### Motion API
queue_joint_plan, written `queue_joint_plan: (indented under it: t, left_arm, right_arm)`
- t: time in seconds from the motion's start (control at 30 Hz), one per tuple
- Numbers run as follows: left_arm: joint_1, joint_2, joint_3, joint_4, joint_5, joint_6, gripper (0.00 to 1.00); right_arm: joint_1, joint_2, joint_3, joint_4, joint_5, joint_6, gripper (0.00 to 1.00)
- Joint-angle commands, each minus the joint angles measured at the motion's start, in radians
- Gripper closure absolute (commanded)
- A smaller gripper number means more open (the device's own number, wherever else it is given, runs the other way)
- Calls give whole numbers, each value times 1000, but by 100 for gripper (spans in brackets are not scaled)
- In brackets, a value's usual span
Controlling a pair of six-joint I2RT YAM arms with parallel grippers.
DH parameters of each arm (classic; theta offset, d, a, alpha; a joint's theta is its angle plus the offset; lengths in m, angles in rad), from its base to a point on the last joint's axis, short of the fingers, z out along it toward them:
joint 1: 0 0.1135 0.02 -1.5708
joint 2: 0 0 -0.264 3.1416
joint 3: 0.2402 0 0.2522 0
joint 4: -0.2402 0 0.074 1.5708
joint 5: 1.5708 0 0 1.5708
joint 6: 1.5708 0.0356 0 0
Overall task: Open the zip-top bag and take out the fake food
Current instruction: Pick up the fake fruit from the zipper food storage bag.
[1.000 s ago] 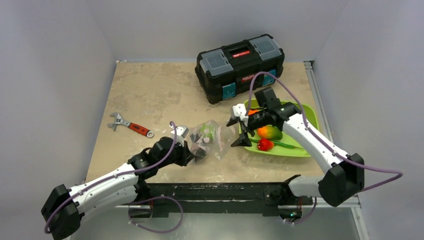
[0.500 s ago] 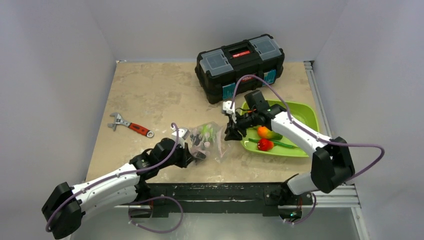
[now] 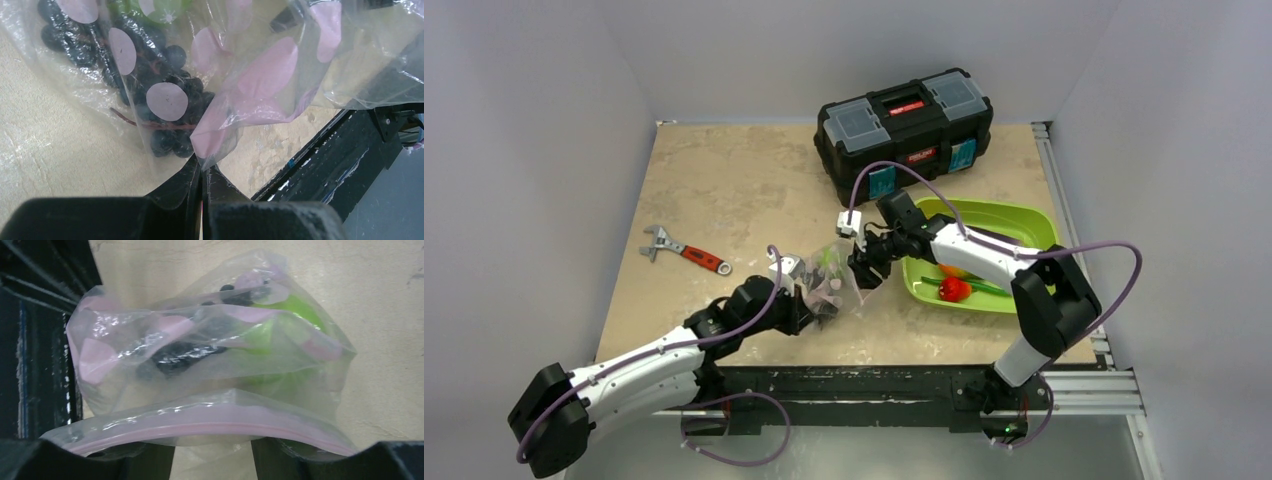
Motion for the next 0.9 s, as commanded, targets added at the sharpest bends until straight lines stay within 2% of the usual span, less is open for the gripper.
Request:
queue_joint_plan:
  t: [0.0,0.27,0.37,0.43,0.53,0.67,0.77,0.8,0.87]
  left_arm:
    - [3,-7,-8,52,30,-13,100]
    - [5,54,-2,124,65,-11,100]
    - [5,53,16,102,63,-5,100]
    - [8,24,34,71,61,-1,90]
    - [16,-77,50,-19,59,9,65]
    - [61,-252,80,-114,52,8,44]
    - [127,-322,131,-189,39,4,38]
    - [151,-314,151,-212,12,0,40]
    - [206,-247,190,-239,-32,-1,50]
  right_arm:
    - [5,34,85,89,35,93,44]
    - [11,68,114,129,70,124,31]
    - [11,119,142,111,53,108,30]
    - [11,120,125,137,56,109,29]
    - [10,121,127,145,46,107,29]
    - [9,127,127,147,47,107,28]
    - [9,138,121,156,41,109,29]
    - [10,143,123,156,38,108,29]
    - [10,151,127,153,30,108,29]
